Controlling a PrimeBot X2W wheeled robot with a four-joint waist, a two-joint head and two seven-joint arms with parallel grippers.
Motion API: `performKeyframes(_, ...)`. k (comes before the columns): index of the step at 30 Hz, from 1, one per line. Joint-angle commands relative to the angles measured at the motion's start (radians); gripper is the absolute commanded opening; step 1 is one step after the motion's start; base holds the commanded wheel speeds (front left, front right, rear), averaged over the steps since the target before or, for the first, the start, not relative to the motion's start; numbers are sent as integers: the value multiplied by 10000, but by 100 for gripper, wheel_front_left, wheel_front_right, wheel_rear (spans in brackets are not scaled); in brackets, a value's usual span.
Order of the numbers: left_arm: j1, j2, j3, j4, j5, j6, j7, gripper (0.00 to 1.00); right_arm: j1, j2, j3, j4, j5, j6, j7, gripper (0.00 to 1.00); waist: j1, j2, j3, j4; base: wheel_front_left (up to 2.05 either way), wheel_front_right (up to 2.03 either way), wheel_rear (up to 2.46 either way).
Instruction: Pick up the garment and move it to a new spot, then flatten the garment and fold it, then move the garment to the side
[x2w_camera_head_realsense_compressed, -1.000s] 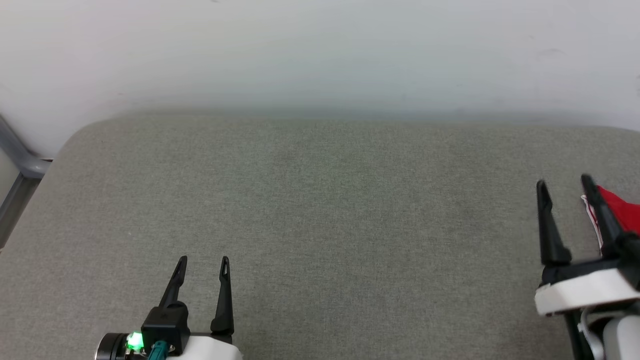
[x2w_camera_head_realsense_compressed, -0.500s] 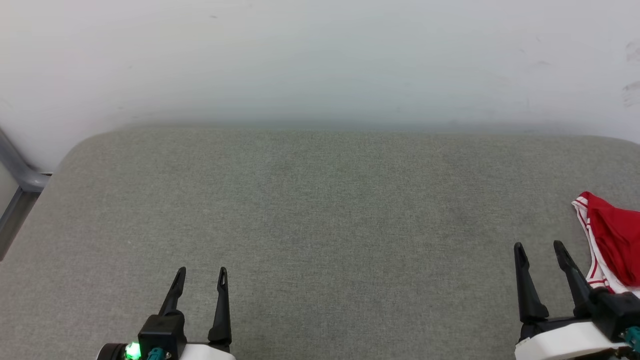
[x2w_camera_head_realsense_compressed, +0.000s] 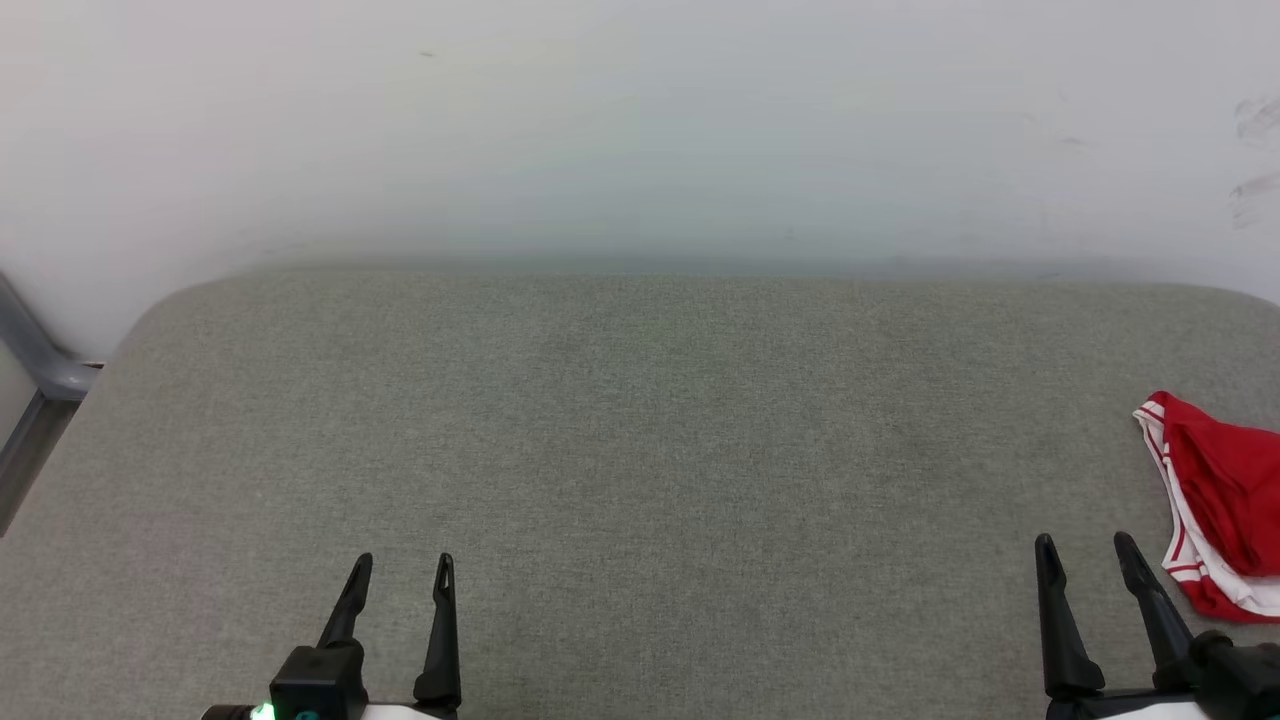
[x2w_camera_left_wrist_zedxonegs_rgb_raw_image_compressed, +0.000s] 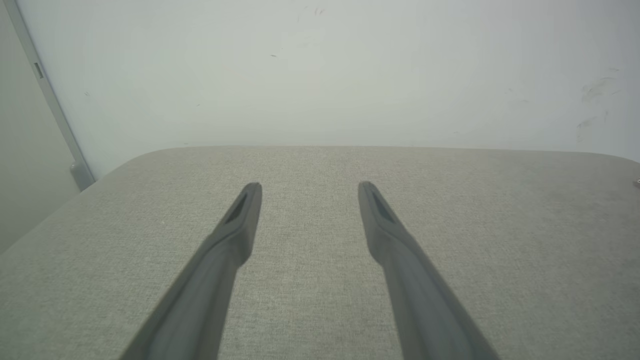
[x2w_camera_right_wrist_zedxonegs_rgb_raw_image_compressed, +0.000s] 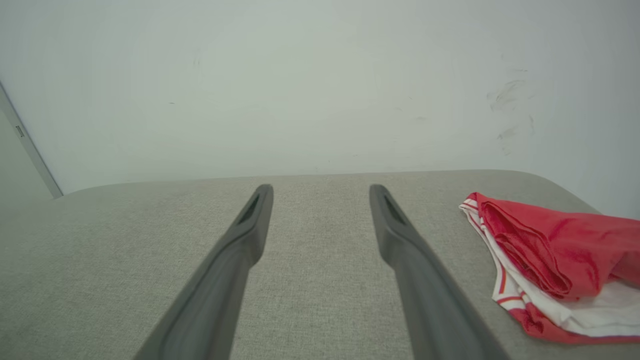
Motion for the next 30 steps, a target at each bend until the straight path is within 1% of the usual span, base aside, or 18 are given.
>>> performKeyframes(1,72,-40,17,-25,2,-55,-21,100,118,62,-13,-47,55,-9,-15,100,0,-1,0,-4,0,0,0)
performKeyframes(13,43,-75,109,33,73,-80,-21,100,238,73,-43,-57,260,-9,-15,100,0,-1,-38,17,0,0,0)
performKeyframes(14,31,-61,88,38,33,-84,0,0,152,23,-33,-46,259,0,-2,0,0,-1,-40,18,0,0,0)
performKeyframes(19,164,-80,71,472,-160,-101,89,0,219,25,-18,386,422,2,47,0,0,-1,-38,15,0,0,0)
performKeyframes(30,-210,-107,384,633,-2380,-349,651,0,-210,18,-51,632,2548,1,594,0,0,-1,14,-24,0,0,0)
